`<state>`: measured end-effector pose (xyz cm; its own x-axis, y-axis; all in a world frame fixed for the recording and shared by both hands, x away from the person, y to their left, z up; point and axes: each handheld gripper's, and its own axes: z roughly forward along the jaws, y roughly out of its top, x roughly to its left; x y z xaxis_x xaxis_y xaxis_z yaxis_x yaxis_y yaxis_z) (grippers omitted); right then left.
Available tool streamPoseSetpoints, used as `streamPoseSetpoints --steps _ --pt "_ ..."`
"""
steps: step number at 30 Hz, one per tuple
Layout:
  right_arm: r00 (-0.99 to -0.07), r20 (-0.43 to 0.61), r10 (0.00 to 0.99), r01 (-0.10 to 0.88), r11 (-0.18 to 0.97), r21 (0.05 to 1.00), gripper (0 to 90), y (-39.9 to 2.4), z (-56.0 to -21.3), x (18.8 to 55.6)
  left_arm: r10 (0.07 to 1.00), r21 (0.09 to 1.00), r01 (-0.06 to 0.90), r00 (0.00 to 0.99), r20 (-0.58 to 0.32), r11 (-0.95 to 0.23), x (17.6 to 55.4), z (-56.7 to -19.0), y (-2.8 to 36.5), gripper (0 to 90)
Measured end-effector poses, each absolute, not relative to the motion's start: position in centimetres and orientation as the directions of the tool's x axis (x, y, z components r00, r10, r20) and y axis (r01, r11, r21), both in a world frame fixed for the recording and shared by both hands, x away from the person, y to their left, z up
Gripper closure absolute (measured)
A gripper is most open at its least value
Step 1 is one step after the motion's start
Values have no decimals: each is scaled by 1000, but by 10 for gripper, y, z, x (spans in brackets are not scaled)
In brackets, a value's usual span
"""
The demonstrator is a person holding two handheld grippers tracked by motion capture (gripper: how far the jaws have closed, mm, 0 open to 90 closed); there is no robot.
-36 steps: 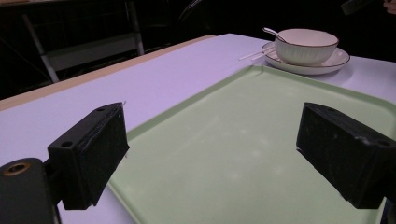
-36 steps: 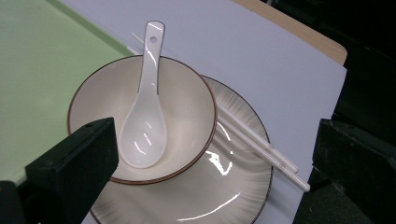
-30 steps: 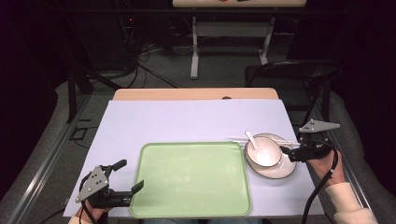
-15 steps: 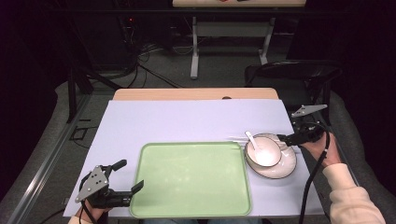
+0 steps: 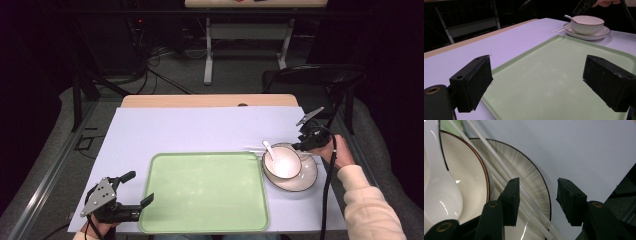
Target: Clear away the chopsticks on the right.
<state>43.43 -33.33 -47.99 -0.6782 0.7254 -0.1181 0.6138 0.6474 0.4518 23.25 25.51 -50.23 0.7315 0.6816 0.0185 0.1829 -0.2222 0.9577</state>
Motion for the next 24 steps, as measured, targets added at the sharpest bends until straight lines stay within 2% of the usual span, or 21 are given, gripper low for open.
streamPoseSetpoints --steps 1,2,5,13,24 --pt "-678 -118 725 614 647 452 560 -333 -480 434 681 958 183 732 18 -222 233 -502 255 86" --pt "-702 -109 704 603 669 435 615 -332 -483 437 681 957 184 732 19 -224 232 -502 255 86" --pt "-713 -100 694 609 683 404 659 -330 -487 439 680 957 184 733 19 -224 232 -502 255 86" --pt "-726 -98 680 613 706 356 745 -328 -493 444 682 957 184 731 21 -226 232 -502 255 86" --pt "-762 -117 637 582 753 307 757 -321 -494 450 681 957 183 732 21 -226 233 -502 255 86"
